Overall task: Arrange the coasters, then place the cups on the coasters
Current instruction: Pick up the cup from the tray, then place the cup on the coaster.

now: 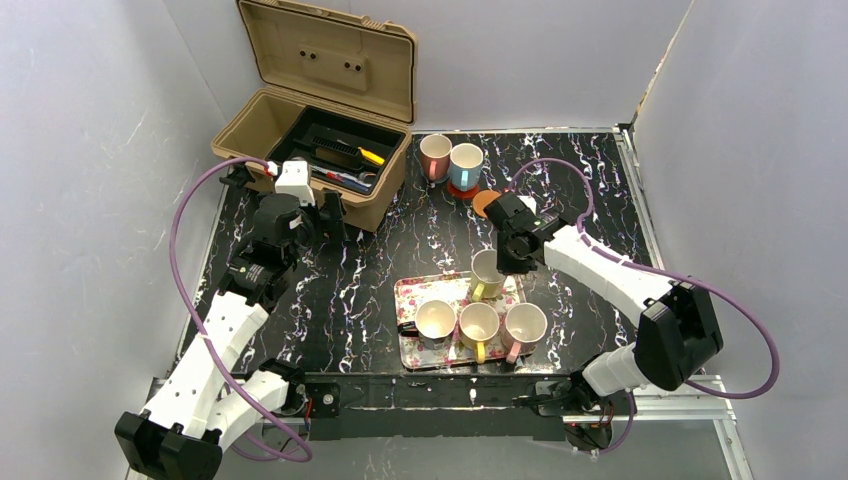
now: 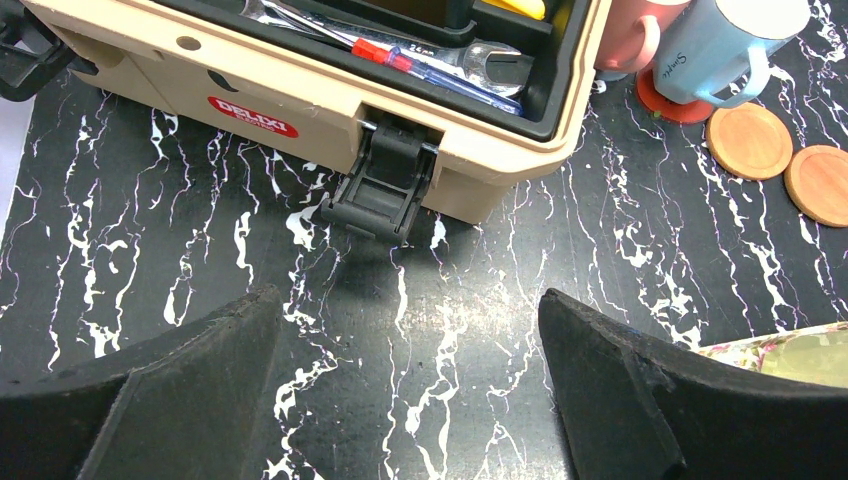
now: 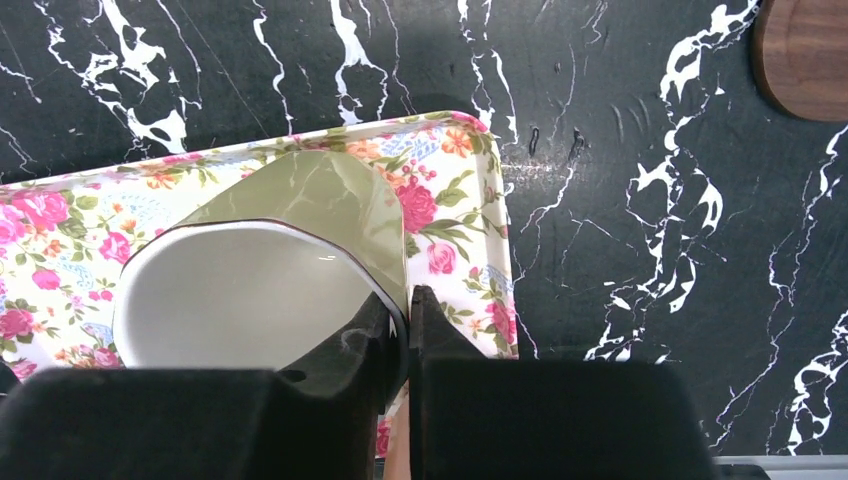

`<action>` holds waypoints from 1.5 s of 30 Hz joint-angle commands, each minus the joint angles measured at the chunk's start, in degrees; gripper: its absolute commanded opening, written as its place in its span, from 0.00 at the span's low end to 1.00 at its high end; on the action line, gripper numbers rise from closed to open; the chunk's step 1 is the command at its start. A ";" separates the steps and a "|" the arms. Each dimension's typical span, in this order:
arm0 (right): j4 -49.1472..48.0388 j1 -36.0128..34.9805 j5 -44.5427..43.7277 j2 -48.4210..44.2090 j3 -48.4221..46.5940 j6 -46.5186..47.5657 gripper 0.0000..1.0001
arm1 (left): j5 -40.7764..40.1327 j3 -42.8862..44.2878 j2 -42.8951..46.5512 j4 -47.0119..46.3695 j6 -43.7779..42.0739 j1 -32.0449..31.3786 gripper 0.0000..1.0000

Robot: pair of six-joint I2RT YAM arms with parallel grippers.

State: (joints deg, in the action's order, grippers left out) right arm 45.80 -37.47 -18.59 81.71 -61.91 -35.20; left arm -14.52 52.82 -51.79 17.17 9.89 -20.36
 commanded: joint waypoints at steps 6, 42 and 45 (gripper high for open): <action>-1.25 0.33 0.74 -1.79 -1.85 2.19 0.01 | -0.55 -0.43 0.37 0.51 0.01 0.16 0.98; -5.90 17.58 9.52 24.18 -37.91 27.45 0.01 | -0.64 -0.45 0.42 0.28 -0.16 0.14 0.98; -6.68 18.54 10.42 26.57 -39.70 28.09 0.01 | -0.57 -0.40 0.14 0.33 -0.13 0.15 0.98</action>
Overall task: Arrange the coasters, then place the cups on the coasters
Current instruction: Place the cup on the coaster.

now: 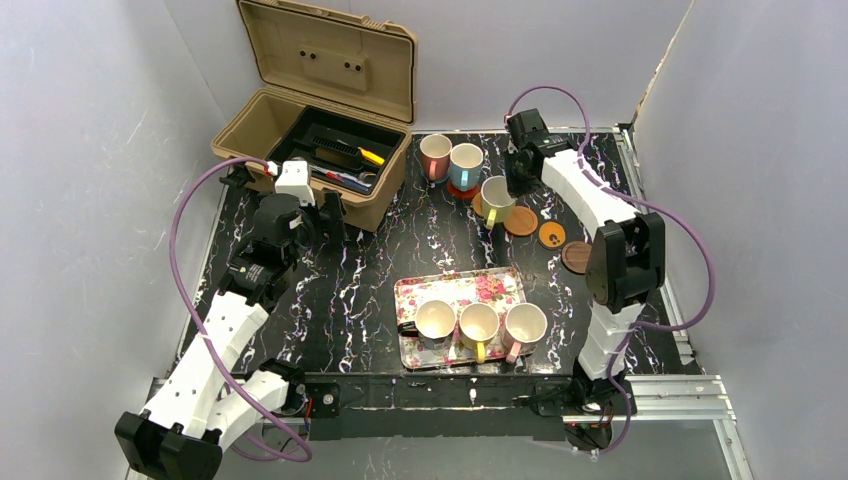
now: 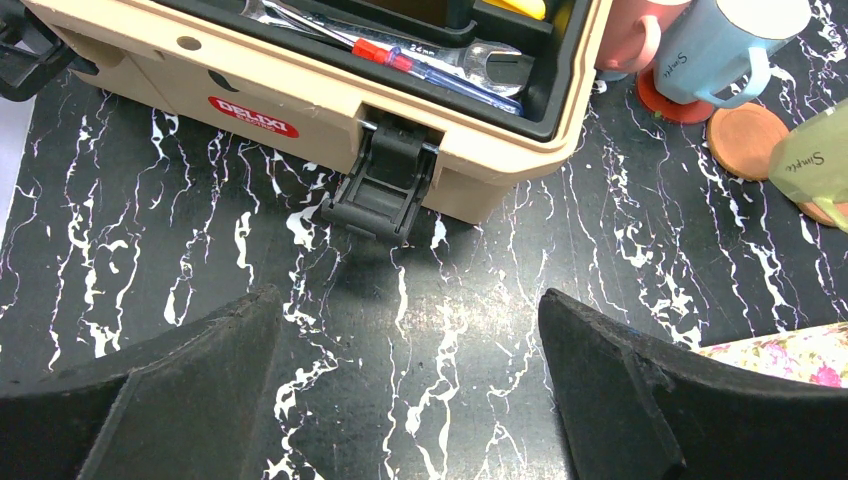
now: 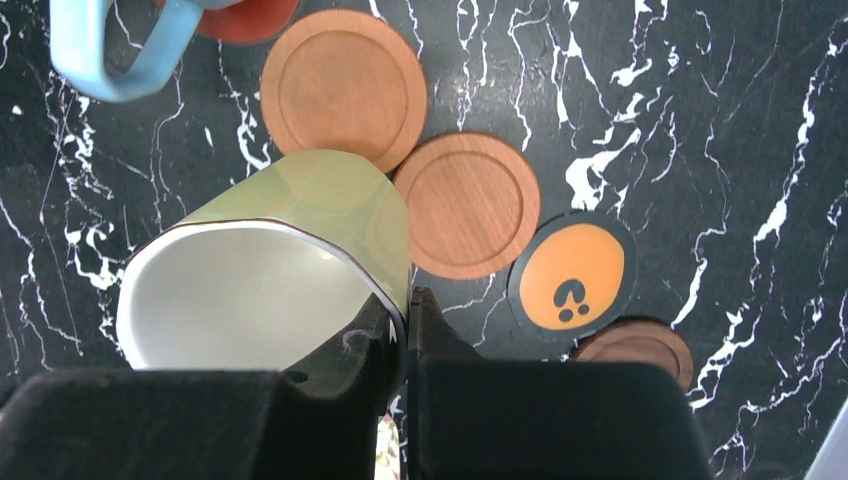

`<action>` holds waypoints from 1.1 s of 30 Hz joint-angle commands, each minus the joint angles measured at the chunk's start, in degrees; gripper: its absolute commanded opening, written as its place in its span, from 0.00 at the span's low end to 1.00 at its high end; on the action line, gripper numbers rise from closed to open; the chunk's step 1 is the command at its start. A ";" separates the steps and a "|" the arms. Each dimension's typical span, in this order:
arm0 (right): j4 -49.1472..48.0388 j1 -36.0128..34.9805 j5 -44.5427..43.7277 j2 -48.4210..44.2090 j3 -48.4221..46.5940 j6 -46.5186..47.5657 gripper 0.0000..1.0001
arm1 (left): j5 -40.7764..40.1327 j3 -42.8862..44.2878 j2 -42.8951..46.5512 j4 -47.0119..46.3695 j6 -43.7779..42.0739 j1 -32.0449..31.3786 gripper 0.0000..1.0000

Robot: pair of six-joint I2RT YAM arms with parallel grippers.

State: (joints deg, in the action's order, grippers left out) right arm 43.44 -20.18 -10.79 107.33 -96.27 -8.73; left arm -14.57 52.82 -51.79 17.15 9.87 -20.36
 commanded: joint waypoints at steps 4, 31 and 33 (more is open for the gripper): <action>-4.54 2.32 3.88 3.63 -7.52 2.10 0.01 | -0.22 -0.30 -0.10 0.45 0.03 0.16 0.98; -2.62 3.16 5.49 12.07 -16.25 4.59 0.01 | 0.59 0.00 -0.93 0.61 0.29 0.17 0.98; -1.90 3.21 5.71 12.70 -16.89 5.26 0.01 | 0.59 0.00 -0.94 0.62 0.26 0.10 0.98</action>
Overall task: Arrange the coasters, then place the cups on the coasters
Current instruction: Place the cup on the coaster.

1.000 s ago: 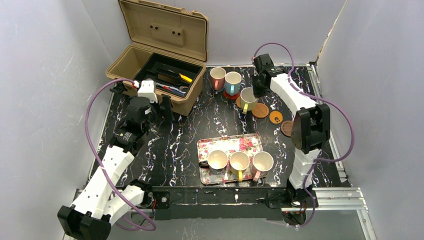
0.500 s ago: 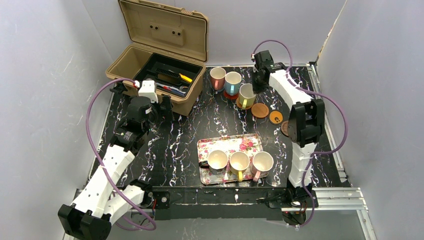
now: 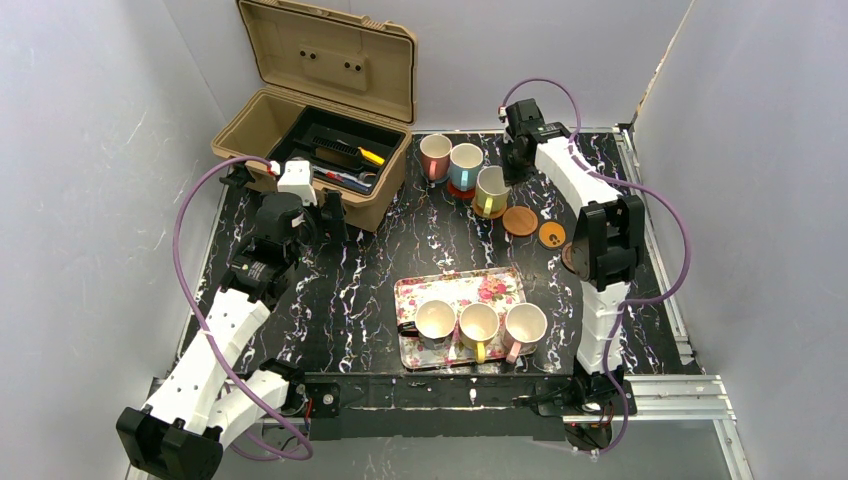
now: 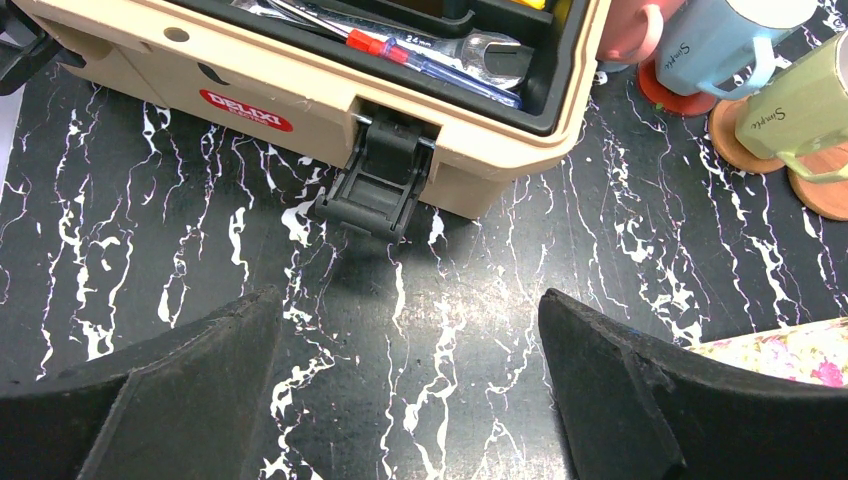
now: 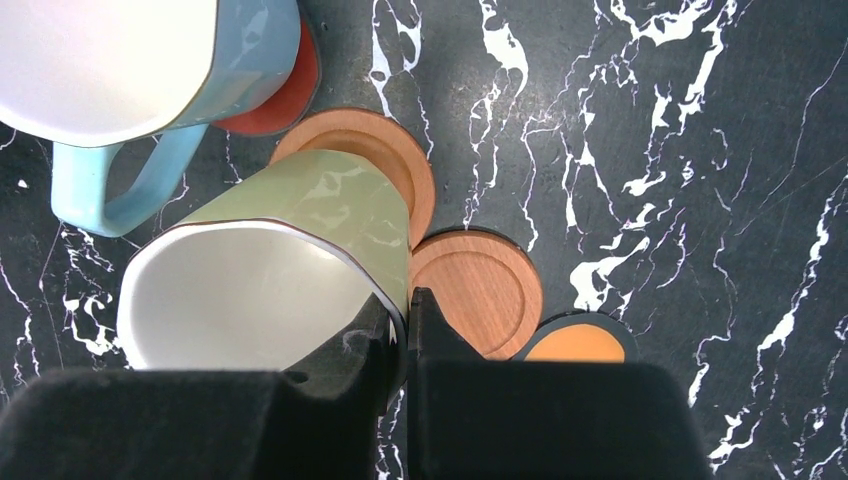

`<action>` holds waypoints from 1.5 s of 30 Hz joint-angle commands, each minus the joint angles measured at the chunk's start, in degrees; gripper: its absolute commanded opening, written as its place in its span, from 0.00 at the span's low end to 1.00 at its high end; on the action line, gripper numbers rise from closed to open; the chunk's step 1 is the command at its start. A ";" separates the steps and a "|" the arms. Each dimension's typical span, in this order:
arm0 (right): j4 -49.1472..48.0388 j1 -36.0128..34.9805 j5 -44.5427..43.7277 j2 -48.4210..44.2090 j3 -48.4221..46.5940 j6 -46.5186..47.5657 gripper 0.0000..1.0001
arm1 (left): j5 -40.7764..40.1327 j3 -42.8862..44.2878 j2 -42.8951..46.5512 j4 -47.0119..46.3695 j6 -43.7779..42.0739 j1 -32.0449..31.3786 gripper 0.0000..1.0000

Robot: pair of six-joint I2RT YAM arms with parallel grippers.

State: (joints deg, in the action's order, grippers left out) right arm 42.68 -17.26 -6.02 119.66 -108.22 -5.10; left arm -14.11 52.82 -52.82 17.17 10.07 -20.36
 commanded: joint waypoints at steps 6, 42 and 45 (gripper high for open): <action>0.84 1.05 3.25 2.05 -7.10 3.84 0.01 | 0.13 0.00 0.00 0.67 0.00 0.13 0.98; -2.51 -0.09 0.77 -10.58 1.44 -1.81 0.85 | -0.58 -0.16 -0.35 0.53 -0.18 0.10 0.98; -7.81 -2.11 -1.35 -16.97 9.82 -5.06 0.88 | -0.48 -0.13 -0.59 0.54 -0.08 0.08 0.98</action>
State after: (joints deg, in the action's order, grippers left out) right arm 42.33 -16.95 -4.40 112.36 -105.25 -4.73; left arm -14.15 52.82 -53.21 17.17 10.07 -20.36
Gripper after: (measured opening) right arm 0.859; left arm 0.982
